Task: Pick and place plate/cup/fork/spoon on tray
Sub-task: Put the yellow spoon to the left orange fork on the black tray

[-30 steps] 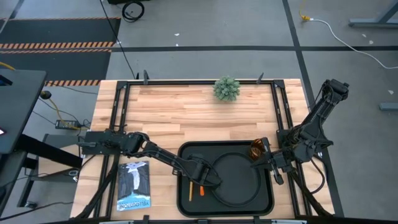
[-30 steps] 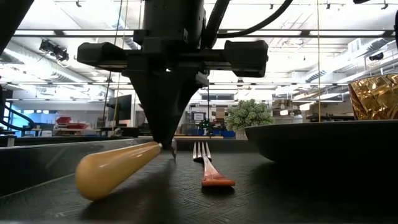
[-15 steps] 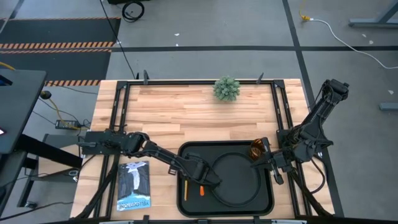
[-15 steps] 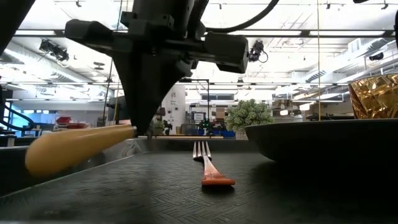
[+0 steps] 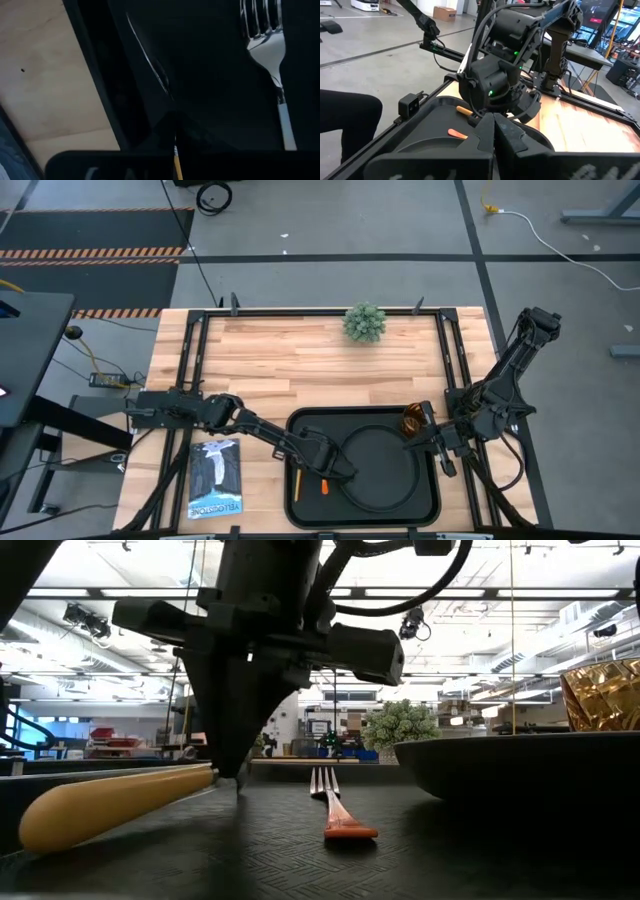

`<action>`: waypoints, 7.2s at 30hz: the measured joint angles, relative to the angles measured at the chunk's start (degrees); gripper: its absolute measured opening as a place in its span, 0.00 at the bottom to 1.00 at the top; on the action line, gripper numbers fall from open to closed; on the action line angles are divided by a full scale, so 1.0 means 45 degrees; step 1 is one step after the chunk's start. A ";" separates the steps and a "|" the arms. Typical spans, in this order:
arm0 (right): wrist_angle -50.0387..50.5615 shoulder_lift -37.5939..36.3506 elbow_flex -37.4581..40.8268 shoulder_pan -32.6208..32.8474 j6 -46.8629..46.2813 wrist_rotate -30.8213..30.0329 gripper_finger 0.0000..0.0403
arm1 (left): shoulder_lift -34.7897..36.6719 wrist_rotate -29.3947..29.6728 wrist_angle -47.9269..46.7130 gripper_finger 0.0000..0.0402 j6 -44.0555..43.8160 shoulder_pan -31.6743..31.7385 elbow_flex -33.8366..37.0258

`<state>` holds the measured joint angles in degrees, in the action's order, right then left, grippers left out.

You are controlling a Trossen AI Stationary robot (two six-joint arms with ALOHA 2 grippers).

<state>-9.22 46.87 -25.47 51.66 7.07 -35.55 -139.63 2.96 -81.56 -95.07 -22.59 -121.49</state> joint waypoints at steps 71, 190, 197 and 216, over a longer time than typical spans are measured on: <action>-0.0061 0.0000 0.0000 -0.0024 -0.0001 0.0164 0.02 | -0.0192 -0.1195 0.2247 0.29 0.6854 -0.0810 -0.1081; -0.0315 0.0005 -0.0005 -0.0019 0.0140 0.0830 0.02 | -0.0860 -0.2486 0.1251 0.22 -0.0822 0.0734 -0.1409; -0.0315 0.0005 0.0000 -0.0021 0.0149 0.0830 0.02 | -0.0860 -0.2229 0.1714 0.22 -0.1720 0.0724 -0.1409; -0.0315 0.0005 -0.0003 -0.0019 0.0232 0.0830 0.02 | -0.0855 -0.1268 0.1758 0.26 -0.2397 0.0607 -0.1414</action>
<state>-10.63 46.89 -25.49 51.57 8.12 -31.81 -143.48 -2.74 -73.65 -105.86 -19.86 -127.86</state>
